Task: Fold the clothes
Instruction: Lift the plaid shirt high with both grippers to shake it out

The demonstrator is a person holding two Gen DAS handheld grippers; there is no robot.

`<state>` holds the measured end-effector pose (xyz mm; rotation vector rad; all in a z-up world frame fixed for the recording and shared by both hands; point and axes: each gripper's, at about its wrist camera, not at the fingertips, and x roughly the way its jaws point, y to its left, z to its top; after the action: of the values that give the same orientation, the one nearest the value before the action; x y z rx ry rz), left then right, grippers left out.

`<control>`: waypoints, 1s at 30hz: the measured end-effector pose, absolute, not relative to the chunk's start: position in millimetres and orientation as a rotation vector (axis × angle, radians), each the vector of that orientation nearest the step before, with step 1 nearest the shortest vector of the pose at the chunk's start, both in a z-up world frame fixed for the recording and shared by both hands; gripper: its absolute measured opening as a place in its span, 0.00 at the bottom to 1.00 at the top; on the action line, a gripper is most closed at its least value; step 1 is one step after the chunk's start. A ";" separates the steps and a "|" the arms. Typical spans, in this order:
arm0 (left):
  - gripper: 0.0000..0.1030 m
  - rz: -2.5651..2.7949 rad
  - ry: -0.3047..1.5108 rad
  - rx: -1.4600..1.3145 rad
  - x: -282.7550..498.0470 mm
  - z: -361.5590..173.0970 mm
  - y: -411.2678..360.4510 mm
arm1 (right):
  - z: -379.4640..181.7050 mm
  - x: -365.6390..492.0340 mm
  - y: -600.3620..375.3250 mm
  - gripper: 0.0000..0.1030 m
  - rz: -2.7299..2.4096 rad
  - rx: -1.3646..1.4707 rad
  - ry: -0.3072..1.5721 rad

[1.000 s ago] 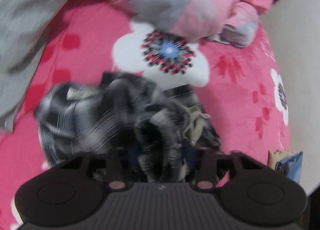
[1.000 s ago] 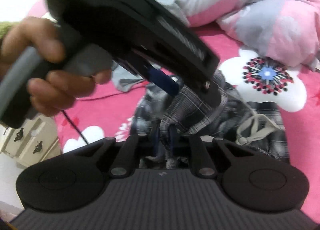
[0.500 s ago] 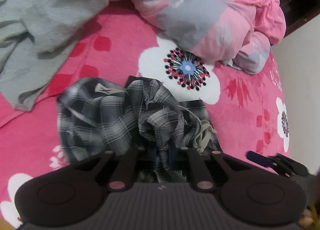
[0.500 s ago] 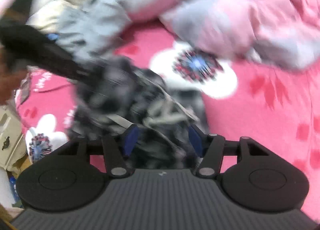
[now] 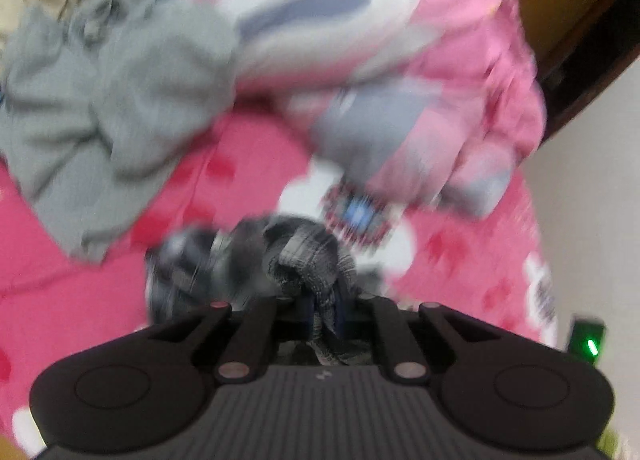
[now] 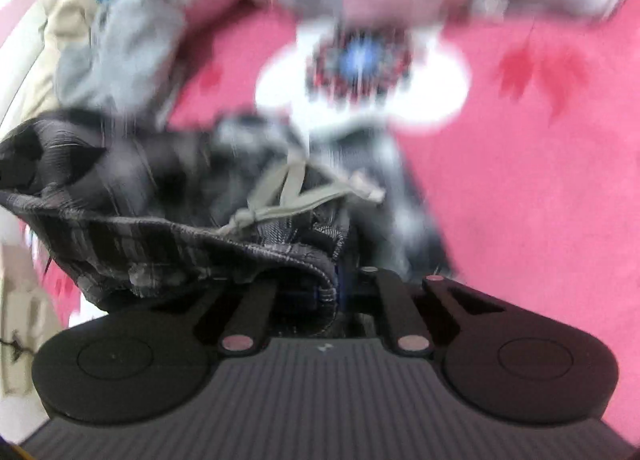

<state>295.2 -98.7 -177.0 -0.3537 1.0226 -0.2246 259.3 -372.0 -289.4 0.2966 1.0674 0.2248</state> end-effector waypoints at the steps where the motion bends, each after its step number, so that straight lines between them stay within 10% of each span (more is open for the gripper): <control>1: 0.09 -0.240 0.982 -0.372 302.2 -159.1 -98.8 | -266.5 257.1 -377.0 0.06 0.195 0.316 1.015; 19: 0.09 -1.131 0.158 -0.497 315.5 259.3 -211.2 | 270.4 13.4 -431.4 0.06 -0.226 0.054 -0.215; 30: 0.09 -1.278 0.185 -0.458 278.3 265.6 -176.4 | 322.2 -90.7 -335.3 0.06 -0.321 -0.109 -0.232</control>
<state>278.3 -176.4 265.6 -0.4578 0.1853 -1.2777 -90.7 -335.3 322.2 -0.1091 -0.2322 -0.3208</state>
